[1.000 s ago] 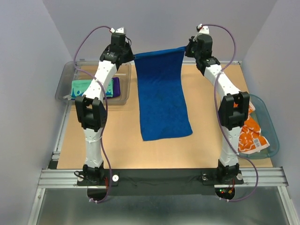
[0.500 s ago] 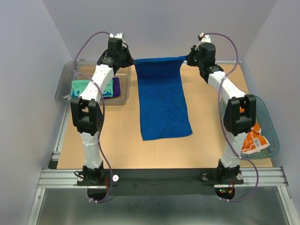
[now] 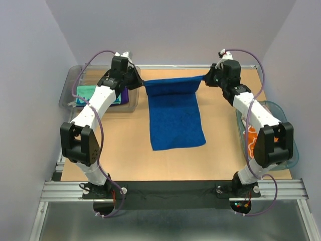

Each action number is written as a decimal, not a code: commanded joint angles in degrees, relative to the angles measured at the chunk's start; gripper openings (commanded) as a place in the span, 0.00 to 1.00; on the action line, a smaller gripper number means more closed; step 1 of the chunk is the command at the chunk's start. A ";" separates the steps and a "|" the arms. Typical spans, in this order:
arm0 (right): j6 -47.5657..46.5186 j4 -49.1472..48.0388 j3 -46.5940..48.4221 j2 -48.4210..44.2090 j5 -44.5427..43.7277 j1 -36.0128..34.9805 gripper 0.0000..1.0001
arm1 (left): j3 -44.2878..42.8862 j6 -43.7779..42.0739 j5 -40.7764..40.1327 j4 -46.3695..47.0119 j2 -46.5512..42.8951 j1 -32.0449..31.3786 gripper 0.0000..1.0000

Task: Fold and stack the towels
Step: Fold the towel

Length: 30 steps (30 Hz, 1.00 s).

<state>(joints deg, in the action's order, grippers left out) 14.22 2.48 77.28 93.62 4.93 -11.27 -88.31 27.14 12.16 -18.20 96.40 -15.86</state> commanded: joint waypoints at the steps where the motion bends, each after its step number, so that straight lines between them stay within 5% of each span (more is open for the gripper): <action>1: 1.25 3.49 -4.58 -4.76 -1.68 1.25 0.01 | 5.50 0.72 -3.28 0.62 -4.11 -1.01 0.00; 16: 10.30 13.69 -13.64 -11.36 2.98 1.16 0.01 | 15.36 3.10 -5.84 -3.33 -10.35 -5.41 0.00; 30: 9.16 20.37 -11.53 -15.31 3.07 1.16 0.00 | 14.22 2.39 -8.56 -10.72 -13.25 -7.96 0.00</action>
<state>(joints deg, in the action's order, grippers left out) 23.86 20.23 64.12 81.80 9.26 -10.85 -73.32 30.11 6.02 -25.58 86.83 -22.74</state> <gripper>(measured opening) 0.021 0.123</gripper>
